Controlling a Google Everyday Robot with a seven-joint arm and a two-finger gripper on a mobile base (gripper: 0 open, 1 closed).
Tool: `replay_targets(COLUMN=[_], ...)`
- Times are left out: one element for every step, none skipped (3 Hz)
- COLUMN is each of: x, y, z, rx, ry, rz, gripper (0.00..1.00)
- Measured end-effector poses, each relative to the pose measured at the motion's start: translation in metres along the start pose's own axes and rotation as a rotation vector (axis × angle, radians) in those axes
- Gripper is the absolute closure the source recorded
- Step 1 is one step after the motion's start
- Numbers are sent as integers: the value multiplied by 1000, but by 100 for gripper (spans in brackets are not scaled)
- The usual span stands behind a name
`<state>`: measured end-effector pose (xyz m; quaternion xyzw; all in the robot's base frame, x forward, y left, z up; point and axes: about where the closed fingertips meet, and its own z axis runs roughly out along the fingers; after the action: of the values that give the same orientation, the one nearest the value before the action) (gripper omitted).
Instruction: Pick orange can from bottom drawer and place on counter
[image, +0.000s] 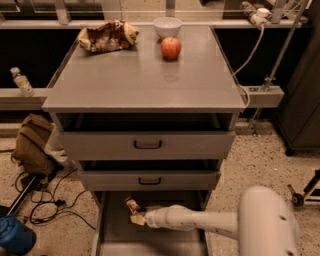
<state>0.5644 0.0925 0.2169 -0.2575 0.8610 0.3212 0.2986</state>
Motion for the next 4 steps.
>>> replay_targets(x=[-86,-86,-65,-27], y=[-6,-6,4,15], z=[-51,-51,-63,-95], rx=[-67,-67,-89,-143], ry=[-147,-147,-116,-90], rz=[-48,-49,-86,-116], gripper=[100,100,100,100])
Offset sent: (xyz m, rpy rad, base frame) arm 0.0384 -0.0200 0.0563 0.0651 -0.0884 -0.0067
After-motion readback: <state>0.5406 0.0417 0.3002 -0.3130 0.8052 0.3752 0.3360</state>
